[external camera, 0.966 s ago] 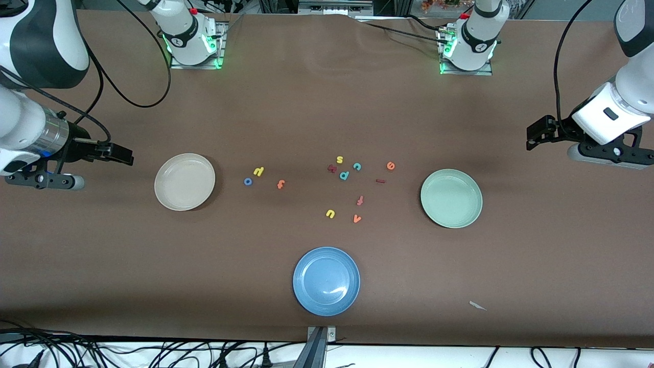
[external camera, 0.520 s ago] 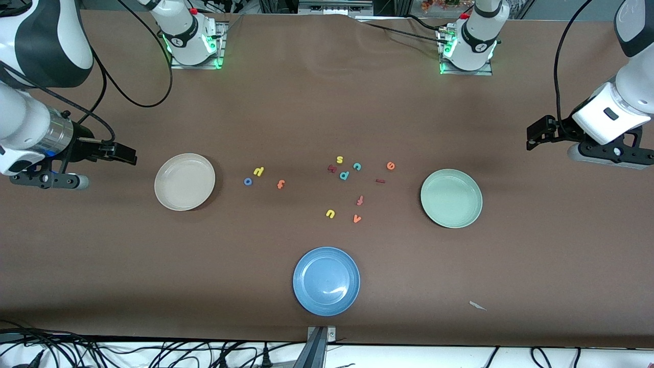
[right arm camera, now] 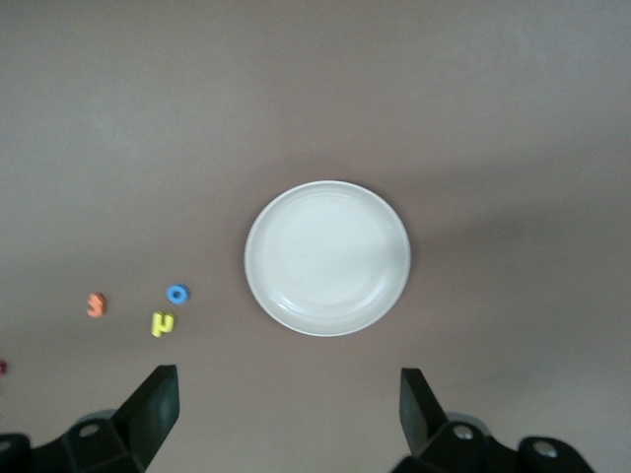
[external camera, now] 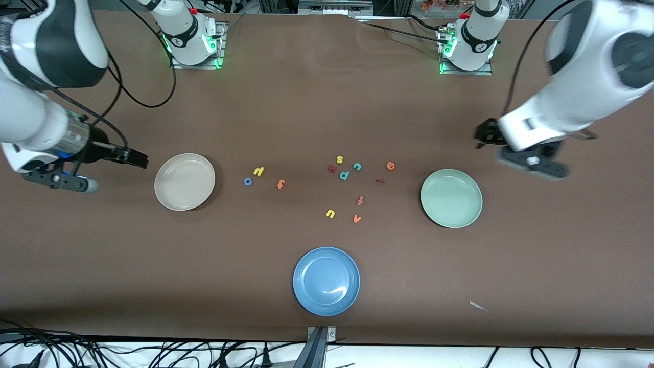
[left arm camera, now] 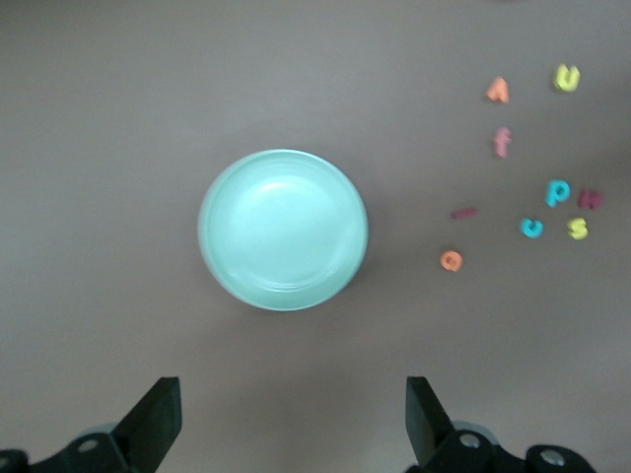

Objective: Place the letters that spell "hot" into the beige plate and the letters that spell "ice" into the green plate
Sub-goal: 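Grasp the red i with the left gripper while the right gripper reaches the ring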

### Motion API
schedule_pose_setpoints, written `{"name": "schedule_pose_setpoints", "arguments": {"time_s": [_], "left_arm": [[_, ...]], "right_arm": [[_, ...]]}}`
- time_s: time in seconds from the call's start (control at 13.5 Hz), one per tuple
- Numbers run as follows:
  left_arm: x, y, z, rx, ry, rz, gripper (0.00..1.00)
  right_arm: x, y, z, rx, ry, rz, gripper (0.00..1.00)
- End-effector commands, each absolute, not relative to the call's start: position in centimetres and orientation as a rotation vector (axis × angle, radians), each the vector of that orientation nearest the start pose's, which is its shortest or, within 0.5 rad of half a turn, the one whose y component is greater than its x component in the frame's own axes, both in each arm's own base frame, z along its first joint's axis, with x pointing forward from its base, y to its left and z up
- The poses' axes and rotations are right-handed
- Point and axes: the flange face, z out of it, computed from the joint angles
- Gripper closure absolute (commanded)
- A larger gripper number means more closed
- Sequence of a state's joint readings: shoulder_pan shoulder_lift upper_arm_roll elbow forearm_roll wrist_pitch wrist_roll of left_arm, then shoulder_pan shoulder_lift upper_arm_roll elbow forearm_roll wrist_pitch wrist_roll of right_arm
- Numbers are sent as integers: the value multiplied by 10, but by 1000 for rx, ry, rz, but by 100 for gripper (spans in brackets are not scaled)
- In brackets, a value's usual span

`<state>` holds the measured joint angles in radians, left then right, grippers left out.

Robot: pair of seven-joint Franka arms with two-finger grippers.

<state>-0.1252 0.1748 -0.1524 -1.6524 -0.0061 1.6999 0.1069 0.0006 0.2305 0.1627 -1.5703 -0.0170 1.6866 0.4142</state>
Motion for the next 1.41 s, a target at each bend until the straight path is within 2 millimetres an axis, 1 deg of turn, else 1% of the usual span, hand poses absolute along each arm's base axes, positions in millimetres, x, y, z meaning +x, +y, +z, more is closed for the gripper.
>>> {"name": "schedule_pose_setpoints", "arguments": {"time_s": [0.0,0.07,0.15,0.22,0.3,0.37,0.45,0.52,0.59,0.67,0.74,0.82,1.04,1.11,1.19,1.34], "left_arm": [[594,-208,458,-3099,748,208,0],[590,-242,439,-3100,824,217,0],[592,-260,418,-3106,861,219,0],[588,-282,401,-3107,913,228,0],[585,-294,386,-3124,955,262,0],[582,-304,373,-3110,1062,289,0],[585,-307,364,-3088,1173,264,0],[584,-309,354,-3048,1290,259,0],[578,-320,343,-2989,1403,272,0],[575,-329,329,-2911,1503,253,0],[571,-339,322,-2861,1573,244,0],[568,-344,314,-2836,1619,252,0],[571,-340,286,-2736,1829,222,0],[569,-342,279,-2715,1856,233,0],[569,-344,272,-2709,1867,220,0],[557,-344,248,-2644,1920,172,0]], "right_arm": [[616,133,476,-3112,508,184,1],[618,148,462,-3106,564,196,1],[619,165,448,-3099,617,201,1],[620,178,429,-3093,684,229,1],[620,193,405,-3093,730,267,1],[621,205,380,-3091,771,295,1],[621,218,359,-3082,813,299,1],[619,226,338,-3068,859,289,1],[613,231,322,-3052,888,260,1],[605,236,304,-3042,912,247,2],[597,236,288,-3036,937,249,2],[589,238,275,-3036,945,256,6],[567,243,241,-3007,991,215,6],[560,251,233,-3008,979,208,6],[556,253,225,-3009,975,211,7],[553,252,212,-3005,975,212,11]]}}
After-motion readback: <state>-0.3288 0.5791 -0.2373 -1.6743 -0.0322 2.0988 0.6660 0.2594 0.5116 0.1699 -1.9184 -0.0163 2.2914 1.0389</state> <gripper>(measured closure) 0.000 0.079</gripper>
